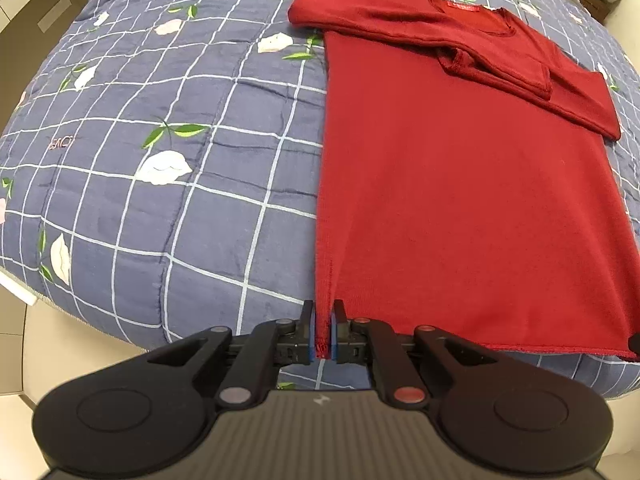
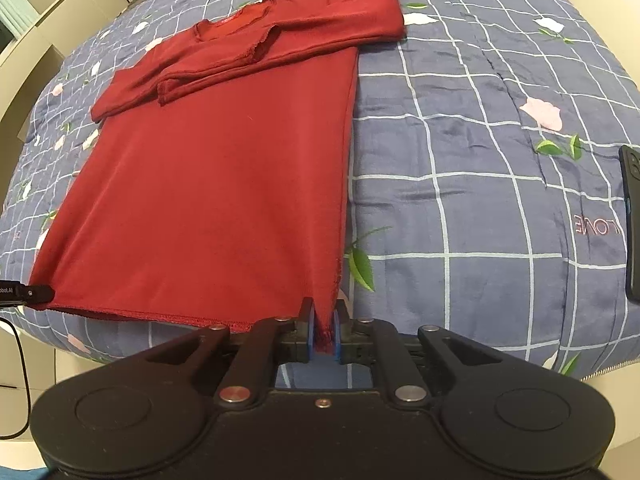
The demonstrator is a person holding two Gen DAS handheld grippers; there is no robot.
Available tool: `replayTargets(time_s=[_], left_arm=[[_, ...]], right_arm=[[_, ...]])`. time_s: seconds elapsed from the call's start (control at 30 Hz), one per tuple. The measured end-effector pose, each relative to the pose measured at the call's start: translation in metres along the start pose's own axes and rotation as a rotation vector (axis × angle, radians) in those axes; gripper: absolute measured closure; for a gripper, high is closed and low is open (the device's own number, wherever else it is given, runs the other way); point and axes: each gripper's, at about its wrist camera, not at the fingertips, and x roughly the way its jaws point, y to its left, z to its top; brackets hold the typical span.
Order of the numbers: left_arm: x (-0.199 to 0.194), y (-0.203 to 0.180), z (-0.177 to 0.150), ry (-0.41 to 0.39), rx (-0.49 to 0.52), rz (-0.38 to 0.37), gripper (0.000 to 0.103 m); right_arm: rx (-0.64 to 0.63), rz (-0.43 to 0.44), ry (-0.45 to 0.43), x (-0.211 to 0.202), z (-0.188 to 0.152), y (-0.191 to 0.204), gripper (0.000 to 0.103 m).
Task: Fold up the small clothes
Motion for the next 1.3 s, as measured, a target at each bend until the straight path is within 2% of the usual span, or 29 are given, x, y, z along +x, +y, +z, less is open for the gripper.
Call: replayTargets(time_s=[0.23, 0.33, 0.4, 0.43, 0.5, 0.6, 0.7, 0.9, 1.03, 1.13, 1.23, 1.3], left_arm=[[0.006, 0.007, 0.002, 0.023, -0.001, 0.005, 0.073], [0.003, 0.013, 0.001, 0.019, -0.010, 0.011, 0.051], [0.000, 0.017, -0.002, 0.008, -0.021, 0.016, 0.038], [0.000, 0.019, -0.004, 0.005, -0.024, 0.017, 0.034], [-0.002, 0.022, -0.008, 0.003, -0.029, 0.030, 0.020], [-0.004, 0.023, -0.016, -0.013, -0.034, 0.058, 0.008], [-0.005, 0.022, -0.023, -0.013, -0.031, 0.084, 0.002], [-0.005, 0.013, -0.034, 0.007, 0.006, 0.107, 0.002], [-0.007, 0.004, -0.039, -0.006, 0.052, 0.113, 0.001], [-0.007, -0.004, -0.040, -0.013, 0.089, 0.118, 0.001], [-0.008, -0.010, -0.040, -0.016, 0.111, 0.113, 0.001], [-0.008, -0.014, -0.039, -0.020, 0.120, 0.108, 0.001]], right_arm=[[-0.043, -0.051, 0.003, 0.004, -0.005, 0.006, 0.076], [-0.129, -0.095, -0.004, 0.004, -0.012, 0.017, 0.060], [-0.206, -0.118, -0.017, 0.004, -0.019, 0.026, 0.042], [-0.252, -0.127, -0.027, 0.004, -0.022, 0.032, 0.038], [-0.339, -0.138, -0.044, 0.004, -0.029, 0.044, 0.024], [-0.486, -0.163, -0.063, 0.009, -0.041, 0.061, 0.016], [-0.594, -0.184, -0.070, 0.016, -0.049, 0.076, 0.014], [-0.792, -0.232, -0.099, 0.039, -0.059, 0.099, 0.013], [-0.997, -0.281, -0.162, 0.054, -0.073, 0.114, 0.014], [-1.121, -0.283, -0.191, 0.062, -0.083, 0.122, 0.014], [-1.210, -0.275, -0.198, 0.068, -0.090, 0.125, 0.019], [-1.234, -0.257, -0.187, 0.069, -0.092, 0.126, 0.031]])
